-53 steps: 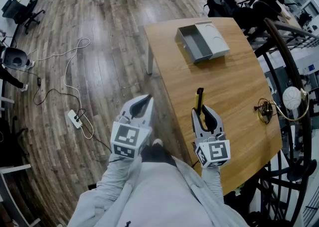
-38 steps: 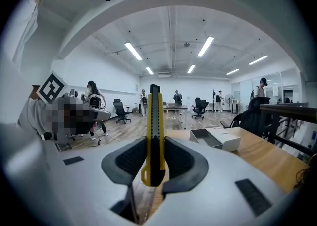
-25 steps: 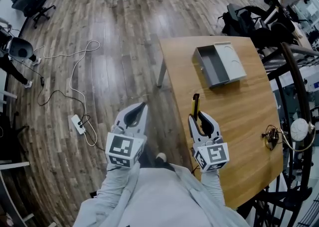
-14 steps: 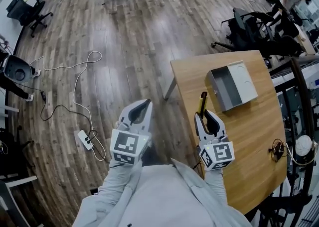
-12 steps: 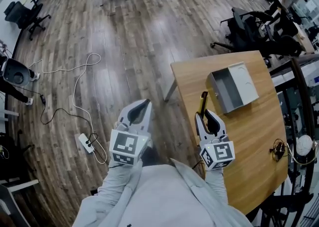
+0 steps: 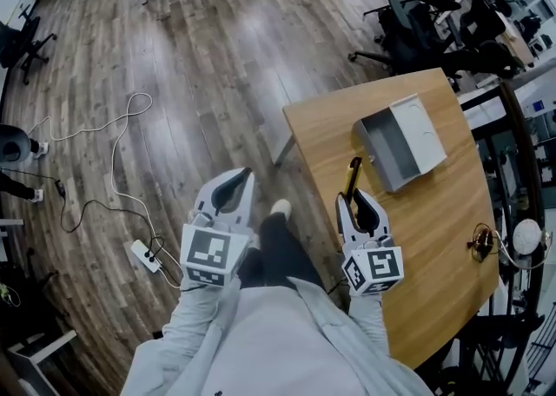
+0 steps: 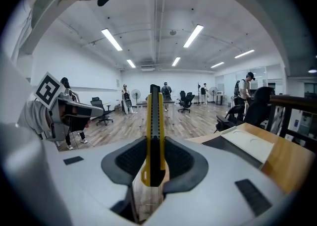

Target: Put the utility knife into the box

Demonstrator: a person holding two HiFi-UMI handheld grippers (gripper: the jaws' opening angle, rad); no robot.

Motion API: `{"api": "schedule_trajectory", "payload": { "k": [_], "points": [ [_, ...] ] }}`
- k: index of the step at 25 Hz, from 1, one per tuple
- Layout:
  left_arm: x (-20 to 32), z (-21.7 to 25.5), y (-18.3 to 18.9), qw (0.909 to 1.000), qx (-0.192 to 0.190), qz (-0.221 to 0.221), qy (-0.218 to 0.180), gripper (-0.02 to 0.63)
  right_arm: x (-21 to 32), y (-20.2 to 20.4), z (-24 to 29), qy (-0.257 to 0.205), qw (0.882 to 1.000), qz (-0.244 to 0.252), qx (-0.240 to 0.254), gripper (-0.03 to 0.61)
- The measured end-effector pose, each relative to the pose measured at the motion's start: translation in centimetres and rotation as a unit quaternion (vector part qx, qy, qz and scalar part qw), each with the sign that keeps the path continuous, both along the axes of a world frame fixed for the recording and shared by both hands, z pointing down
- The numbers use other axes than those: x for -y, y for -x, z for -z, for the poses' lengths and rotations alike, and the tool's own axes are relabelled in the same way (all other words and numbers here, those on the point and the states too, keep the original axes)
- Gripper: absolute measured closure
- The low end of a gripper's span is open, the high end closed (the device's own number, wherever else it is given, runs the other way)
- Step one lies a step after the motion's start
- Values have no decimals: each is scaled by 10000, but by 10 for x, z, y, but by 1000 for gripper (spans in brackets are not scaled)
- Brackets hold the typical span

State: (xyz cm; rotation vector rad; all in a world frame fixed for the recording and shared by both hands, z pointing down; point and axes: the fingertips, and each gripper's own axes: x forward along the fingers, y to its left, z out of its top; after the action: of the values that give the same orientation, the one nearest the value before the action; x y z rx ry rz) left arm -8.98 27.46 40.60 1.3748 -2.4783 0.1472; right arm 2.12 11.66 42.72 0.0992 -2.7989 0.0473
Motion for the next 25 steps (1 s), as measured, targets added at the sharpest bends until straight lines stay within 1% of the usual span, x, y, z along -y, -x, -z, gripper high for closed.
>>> {"api": "schedule_trajectory", "payload": {
  "k": [4, 7, 9, 12, 15, 19, 23, 25],
  "points": [
    [23, -9, 21, 9999, -56, -109, 26, 595, 25, 9, -9, 19, 9997, -239, -44, 453],
    [50, -13, 42, 9995, -33, -295, 54, 595, 49, 24, -13, 26, 9989, -458, 12, 453],
    [73, -11, 56, 9989, 30, -467, 99, 595, 69, 35, -16, 51, 9981, -606, 37, 453],
    [123, -3, 72, 9967, 116, -804, 87, 595, 108, 44, -13, 18, 9959, -902, 50, 453],
    [180, 5, 82, 9919, 197, -1256, 63, 595, 149, 44, -8, -12, 9913, -1313, 104, 453],
    [243, 16, 87, 9823, 286, -1853, 0, 595, 194, 34, 1, -88, 9825, -1854, 125, 453],
    [285, 22, 87, 9764, 273, -2143, -40, 595, 225, 20, 7, -145, 9745, -2233, 145, 453],
    [301, 22, 81, 9717, 302, -2342, -74, 595, 234, 10, 8, -166, 9704, -2407, 126, 453]
  ]
}}
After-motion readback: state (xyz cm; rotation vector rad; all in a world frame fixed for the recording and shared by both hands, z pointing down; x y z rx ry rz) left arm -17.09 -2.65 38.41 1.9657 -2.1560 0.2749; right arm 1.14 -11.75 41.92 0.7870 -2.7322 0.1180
